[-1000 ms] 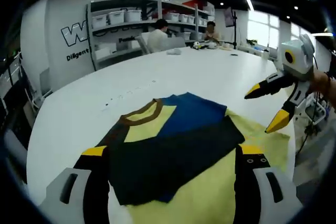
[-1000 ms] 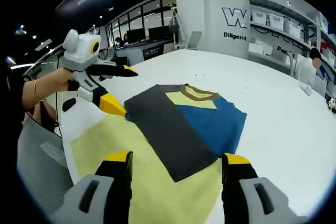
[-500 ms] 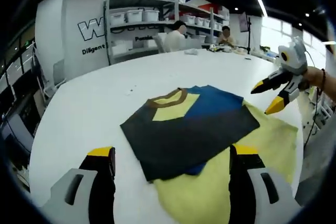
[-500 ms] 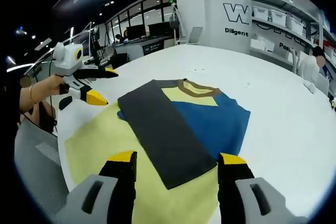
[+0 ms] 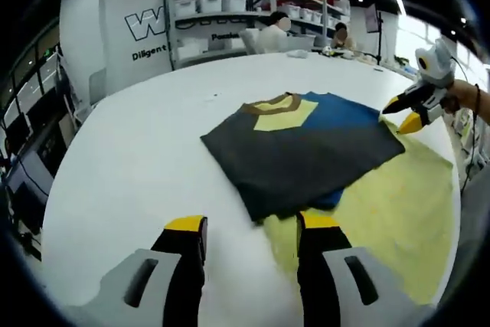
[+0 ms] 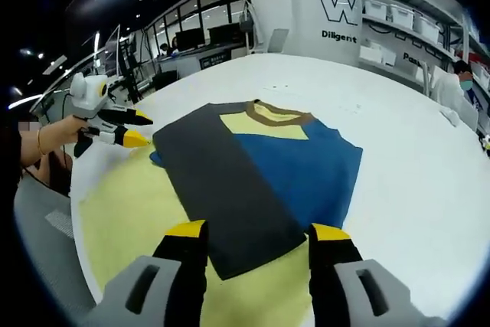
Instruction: Fold the garment on the visible template until the final outline fits inside the template.
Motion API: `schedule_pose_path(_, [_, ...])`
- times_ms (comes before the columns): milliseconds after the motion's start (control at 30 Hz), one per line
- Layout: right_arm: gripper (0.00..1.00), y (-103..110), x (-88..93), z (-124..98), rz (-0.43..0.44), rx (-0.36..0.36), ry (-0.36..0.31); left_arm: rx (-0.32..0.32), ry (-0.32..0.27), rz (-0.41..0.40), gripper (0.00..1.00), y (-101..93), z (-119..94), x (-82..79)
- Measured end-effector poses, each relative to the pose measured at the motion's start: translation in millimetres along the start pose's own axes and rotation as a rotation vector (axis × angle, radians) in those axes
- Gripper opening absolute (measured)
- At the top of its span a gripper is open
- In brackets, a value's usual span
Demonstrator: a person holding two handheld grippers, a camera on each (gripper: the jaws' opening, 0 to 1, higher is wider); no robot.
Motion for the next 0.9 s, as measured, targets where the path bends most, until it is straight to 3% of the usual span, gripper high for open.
schedule_pose_path(267, [0.33, -12, 7.3, 10, 0.029, 0.041, 0.046, 0.025, 0.012, 0.006, 0.32, -0.9, 11, 3.0])
schedule_pose_path(500, [0.18, -19, 11.5, 10, 0.032, 0.079, 0.082, 0.059, -0.015, 0.033, 0.24, -4.7, 12, 0.8])
schedule_pose_path(667, [0.12, -20, 11.8, 9, 0.034, 0.093, 0.081, 0.029, -0.041, 0.114, 0.16, -8.5, 8, -2.3])
schedule_pose_path(800, [0.01, -21, 12.2, 8, 0.046, 0.108, 0.077, 0.005, -0.05, 0.112, 0.09, -7.0, 6, -4.6])
schedule_pose_path(900, [0.0, -20, 12.3, 8, 0.058, 0.104, 0.068, -0.02, -0.059, 0.116, 0.08, -10.5, 3, -2.8])
Point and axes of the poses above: the point that each gripper's makers call its tool centre point, and the gripper's own axes: z roughly forward along the fingers, y roughly to its left, x roughly out of its underside, the point moved 8 cm from there along -z, roughly backward along the fingers, and after that the axes turned 5 degrees about -x, right-handed, at the moved point
